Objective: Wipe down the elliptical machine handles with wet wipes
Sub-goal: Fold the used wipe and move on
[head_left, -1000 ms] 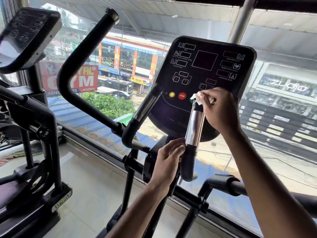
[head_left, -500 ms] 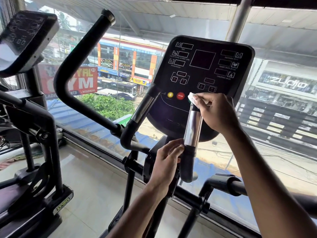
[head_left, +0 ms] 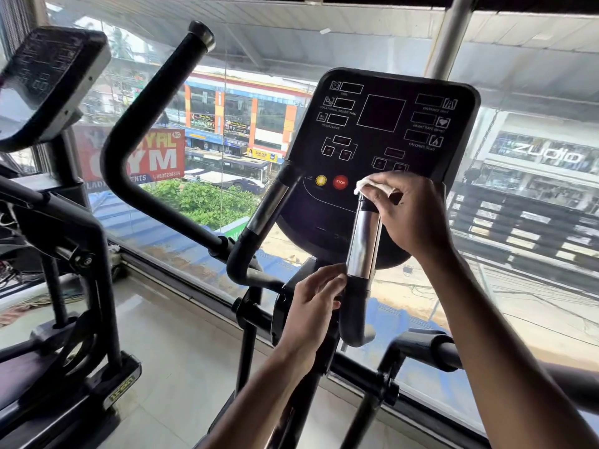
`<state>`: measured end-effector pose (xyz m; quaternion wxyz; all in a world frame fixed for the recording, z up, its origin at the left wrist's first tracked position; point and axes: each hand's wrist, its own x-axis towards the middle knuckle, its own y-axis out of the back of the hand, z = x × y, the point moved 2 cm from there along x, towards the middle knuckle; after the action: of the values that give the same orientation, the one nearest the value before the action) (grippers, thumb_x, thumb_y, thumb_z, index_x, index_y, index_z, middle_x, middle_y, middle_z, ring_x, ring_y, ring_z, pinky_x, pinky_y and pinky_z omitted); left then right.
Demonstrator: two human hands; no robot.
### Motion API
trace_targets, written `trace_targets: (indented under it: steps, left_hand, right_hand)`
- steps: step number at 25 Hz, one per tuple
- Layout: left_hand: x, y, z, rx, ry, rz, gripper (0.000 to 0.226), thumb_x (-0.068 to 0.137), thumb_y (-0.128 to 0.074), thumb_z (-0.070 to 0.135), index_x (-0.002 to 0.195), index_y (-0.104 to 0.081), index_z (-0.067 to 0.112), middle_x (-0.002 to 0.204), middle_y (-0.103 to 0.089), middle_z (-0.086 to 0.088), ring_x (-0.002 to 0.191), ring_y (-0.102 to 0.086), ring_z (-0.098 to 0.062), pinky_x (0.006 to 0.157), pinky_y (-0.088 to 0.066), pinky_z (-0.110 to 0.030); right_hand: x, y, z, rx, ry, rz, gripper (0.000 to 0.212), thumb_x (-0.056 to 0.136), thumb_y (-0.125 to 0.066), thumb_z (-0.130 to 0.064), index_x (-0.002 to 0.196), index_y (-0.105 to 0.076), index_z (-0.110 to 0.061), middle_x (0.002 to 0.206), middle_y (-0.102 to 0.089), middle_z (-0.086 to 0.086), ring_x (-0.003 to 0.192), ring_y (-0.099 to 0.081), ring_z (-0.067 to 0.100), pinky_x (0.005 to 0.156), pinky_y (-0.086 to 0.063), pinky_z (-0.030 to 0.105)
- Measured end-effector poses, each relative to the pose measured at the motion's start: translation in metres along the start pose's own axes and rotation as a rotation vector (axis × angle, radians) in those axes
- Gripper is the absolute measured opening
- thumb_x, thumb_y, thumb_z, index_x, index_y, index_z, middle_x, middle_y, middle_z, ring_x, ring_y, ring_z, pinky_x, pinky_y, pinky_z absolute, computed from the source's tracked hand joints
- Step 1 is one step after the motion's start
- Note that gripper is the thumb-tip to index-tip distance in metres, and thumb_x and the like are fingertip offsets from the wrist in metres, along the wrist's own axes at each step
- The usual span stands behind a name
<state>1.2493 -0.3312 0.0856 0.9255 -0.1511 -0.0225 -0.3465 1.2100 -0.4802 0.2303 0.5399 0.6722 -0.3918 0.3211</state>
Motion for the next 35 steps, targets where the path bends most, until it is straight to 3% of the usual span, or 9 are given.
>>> trace_targets:
  steps: [5,9,15,20,22,25,29,32,35]
  left_hand:
    - [0.002,0.003,0.0,0.007,0.0,0.013,0.024,0.103,-0.06,0.02,0.108,-0.078,0.036,0.11,-0.079,0.005,0.112,-0.07,-0.014,0.102,-0.051,-0.041]
    - [0.002,0.002,0.0,-0.008,-0.012,0.016,0.024,0.103,-0.059,0.018,0.112,-0.077,0.031,0.112,-0.078,0.001,0.112,-0.071,-0.018,0.089,-0.05,-0.032]
    - [-0.003,-0.002,0.008,0.004,-0.016,-0.001,0.027,0.104,-0.056,0.015,0.106,-0.073,0.036,0.108,-0.079,0.007,0.102,-0.073,-0.006,0.08,-0.049,-0.021]
    - [-0.002,-0.003,0.004,-0.033,-0.001,0.01,0.025,0.103,-0.056,0.017,0.118,-0.075,0.025,0.11,-0.079,0.0,0.101,-0.072,-0.01,0.08,-0.049,-0.023]
    - [0.0,-0.003,0.001,-0.056,0.009,0.029,0.025,0.103,-0.056,0.018,0.119,-0.075,0.022,0.108,-0.079,-0.001,0.099,-0.072,-0.011,0.082,-0.049,-0.027]
    - [0.002,-0.003,0.0,-0.076,0.017,0.042,0.023,0.104,-0.055,0.018,0.116,-0.075,0.021,0.103,-0.079,0.001,0.095,-0.072,-0.01,0.082,-0.049,-0.028]
    - [0.001,0.0,0.001,-0.065,0.04,0.025,0.025,0.106,-0.052,0.024,0.11,-0.076,0.022,0.104,-0.079,0.002,0.1,-0.071,-0.013,0.082,-0.048,-0.029]
    - [0.001,0.004,-0.005,-0.013,0.036,0.013,0.024,0.103,-0.056,0.028,0.103,-0.08,0.024,0.104,-0.079,-0.002,0.104,-0.071,-0.018,0.091,-0.047,-0.037]
    - [-0.003,0.007,-0.009,0.031,0.035,-0.015,0.021,0.09,-0.062,0.036,0.094,-0.081,0.027,0.099,-0.079,-0.001,0.099,-0.071,-0.013,0.092,-0.045,-0.038]
  right_hand:
    - [-0.019,-0.015,0.003,-0.078,0.031,0.188,0.027,0.103,-0.064,-0.027,0.116,-0.078,-0.008,0.116,-0.078,0.004,0.107,-0.073,0.018,0.095,-0.057,0.033]
    - [-0.058,-0.021,-0.003,-0.079,0.103,0.318,0.026,0.103,-0.065,-0.014,0.125,-0.074,-0.004,0.134,-0.069,0.008,0.122,-0.067,0.02,0.106,-0.051,0.029]
    - [-0.057,-0.03,-0.004,-0.038,-0.062,0.369,0.029,0.104,-0.062,-0.016,0.127,-0.072,-0.002,0.136,-0.068,0.01,0.124,-0.067,0.021,0.104,-0.054,0.038]
    - [-0.074,-0.018,-0.002,-0.154,0.214,0.253,0.024,0.102,-0.066,-0.013,0.121,-0.075,-0.001,0.133,-0.07,0.011,0.114,-0.068,0.029,0.098,-0.056,0.04]
    - [-0.072,-0.014,0.0,-0.171,0.204,0.226,0.026,0.104,-0.063,-0.017,0.121,-0.075,-0.001,0.134,-0.069,0.01,0.117,-0.066,0.029,0.1,-0.055,0.039]
    - [-0.064,-0.015,-0.003,-0.156,0.172,0.165,0.028,0.105,-0.06,-0.021,0.118,-0.077,-0.002,0.139,-0.066,0.009,0.129,-0.061,0.025,0.109,-0.05,0.035]
    - [-0.069,-0.01,-0.006,-0.085,0.331,0.008,0.019,0.101,-0.066,-0.017,0.103,-0.081,-0.006,0.128,-0.073,0.002,0.128,-0.062,0.017,0.102,-0.053,0.036]
    - [-0.065,-0.013,-0.006,-0.18,0.281,0.025,0.022,0.101,-0.065,-0.018,0.114,-0.079,-0.006,0.135,-0.07,0.002,0.132,-0.059,0.024,0.108,-0.05,0.039]
    - [-0.073,-0.011,-0.011,-0.177,0.39,-0.064,0.018,0.099,-0.067,-0.019,0.101,-0.082,-0.009,0.127,-0.073,0.0,0.132,-0.058,0.026,0.106,-0.051,0.043]
